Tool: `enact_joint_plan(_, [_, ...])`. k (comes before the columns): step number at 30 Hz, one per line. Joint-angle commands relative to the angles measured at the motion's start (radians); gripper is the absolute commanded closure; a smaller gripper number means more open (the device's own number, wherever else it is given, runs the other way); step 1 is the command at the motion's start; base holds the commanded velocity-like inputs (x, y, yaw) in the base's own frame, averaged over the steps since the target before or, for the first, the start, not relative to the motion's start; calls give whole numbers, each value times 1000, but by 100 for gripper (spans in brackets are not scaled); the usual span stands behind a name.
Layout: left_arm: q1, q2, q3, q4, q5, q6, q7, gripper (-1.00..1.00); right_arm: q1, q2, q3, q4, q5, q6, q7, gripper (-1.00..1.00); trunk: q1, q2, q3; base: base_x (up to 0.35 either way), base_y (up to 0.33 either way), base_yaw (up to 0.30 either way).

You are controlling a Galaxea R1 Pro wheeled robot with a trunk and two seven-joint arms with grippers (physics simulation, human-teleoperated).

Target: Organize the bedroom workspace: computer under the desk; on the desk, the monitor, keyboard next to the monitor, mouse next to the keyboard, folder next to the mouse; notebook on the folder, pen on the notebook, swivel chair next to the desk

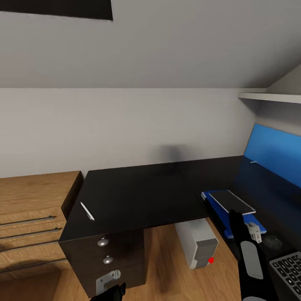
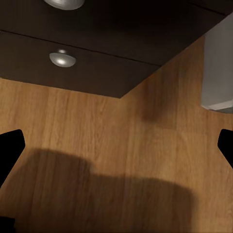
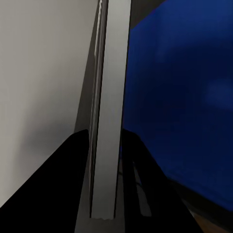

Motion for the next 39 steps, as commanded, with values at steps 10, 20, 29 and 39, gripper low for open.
enact_joint_plan(10, [0,0,-1,-2,11,3,9,-100,-1,1,-3,-2,-9,7,0,100,-11,20,9,1,1,0])
enact_joint_plan(20, [0,0,-1,-2,11,3,10,-100,-1,1,-3,-2,-10,8,-3,100,-27,48,21,0,0,0])
enact_joint_plan(29, [0,0,-1,-2,11,3,10,-100,-1,2,-3,-2,-10,7,-6,100,-27,48,21,0,0,0])
enact_joint_plan(39, [0,1,-1,-2,11,3,10,-100,-1,2,-2,-2,-9,7,-7,100,-27,48,21,0,0,0])
